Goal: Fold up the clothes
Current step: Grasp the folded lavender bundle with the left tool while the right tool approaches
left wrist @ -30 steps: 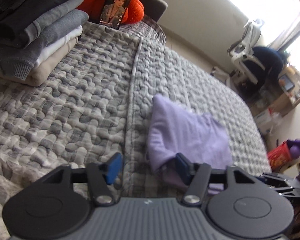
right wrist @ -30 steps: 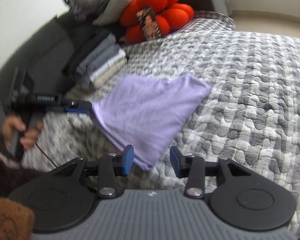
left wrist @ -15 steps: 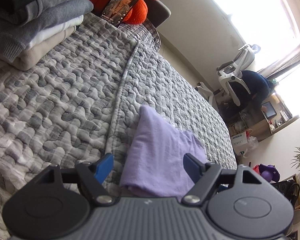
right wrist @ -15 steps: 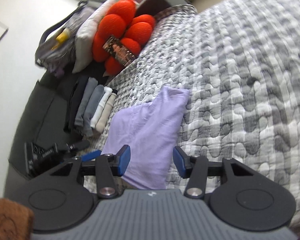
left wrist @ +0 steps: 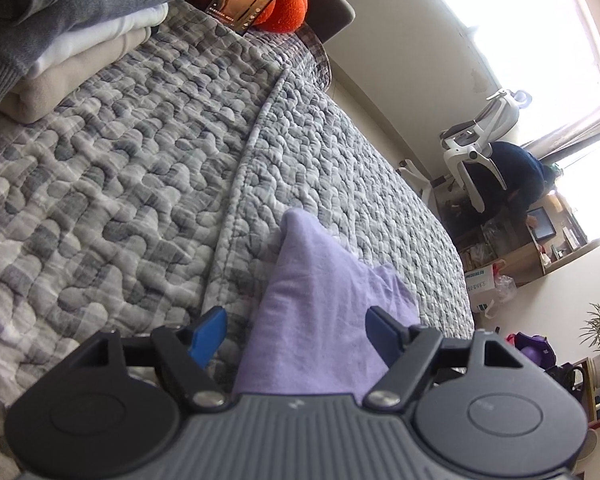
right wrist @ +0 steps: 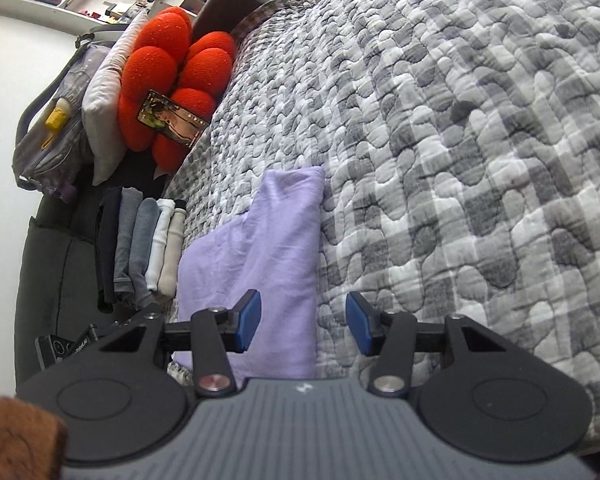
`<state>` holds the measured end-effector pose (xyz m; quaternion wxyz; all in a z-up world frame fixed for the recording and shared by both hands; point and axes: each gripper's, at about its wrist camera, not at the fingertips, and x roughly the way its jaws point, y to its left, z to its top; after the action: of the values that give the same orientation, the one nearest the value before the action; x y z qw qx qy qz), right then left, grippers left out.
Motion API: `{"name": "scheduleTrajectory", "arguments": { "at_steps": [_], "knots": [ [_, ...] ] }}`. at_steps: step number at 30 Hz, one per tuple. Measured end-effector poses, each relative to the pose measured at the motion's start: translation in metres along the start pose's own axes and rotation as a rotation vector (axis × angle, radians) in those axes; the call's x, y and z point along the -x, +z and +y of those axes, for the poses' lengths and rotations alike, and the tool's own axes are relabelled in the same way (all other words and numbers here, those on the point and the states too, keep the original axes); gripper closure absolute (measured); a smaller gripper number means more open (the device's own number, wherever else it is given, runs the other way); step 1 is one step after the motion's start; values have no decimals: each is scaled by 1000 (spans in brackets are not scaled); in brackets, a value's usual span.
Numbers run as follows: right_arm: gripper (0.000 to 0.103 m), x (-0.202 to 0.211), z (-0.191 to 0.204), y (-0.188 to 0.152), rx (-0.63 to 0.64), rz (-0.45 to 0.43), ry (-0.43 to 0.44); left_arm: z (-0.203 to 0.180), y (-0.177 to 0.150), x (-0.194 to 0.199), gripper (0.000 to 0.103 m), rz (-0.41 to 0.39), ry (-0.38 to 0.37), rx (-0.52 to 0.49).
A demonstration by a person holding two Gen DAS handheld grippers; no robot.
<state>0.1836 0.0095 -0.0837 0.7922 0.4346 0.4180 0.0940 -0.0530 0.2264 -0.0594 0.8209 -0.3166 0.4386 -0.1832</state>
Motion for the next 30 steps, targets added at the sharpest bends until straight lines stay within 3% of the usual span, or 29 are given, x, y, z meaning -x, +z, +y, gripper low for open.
{"name": "scheduleTrajectory", "arguments": {
  "at_steps": [8, 19, 24, 27, 30],
  "knots": [
    [53, -11, 6, 1, -36, -49, -14, -10, 4, -18, 31, 9, 14, -15],
    [59, -25, 4, 5, -80, -94, 32, -13, 3, -34, 36, -10, 6, -27],
    [76, -31, 3, 3, -71, -122, 25, -17, -2, -36, 55, -38, 32, -59],
    [77, -33, 4, 2, -68, -133, 26, -15, -2, -38, 69, -43, 24, -25],
    [77, -35, 7, 1, -56, -142, 18, -17, -5, -39, 72, -47, 29, -20]
  ]
}}
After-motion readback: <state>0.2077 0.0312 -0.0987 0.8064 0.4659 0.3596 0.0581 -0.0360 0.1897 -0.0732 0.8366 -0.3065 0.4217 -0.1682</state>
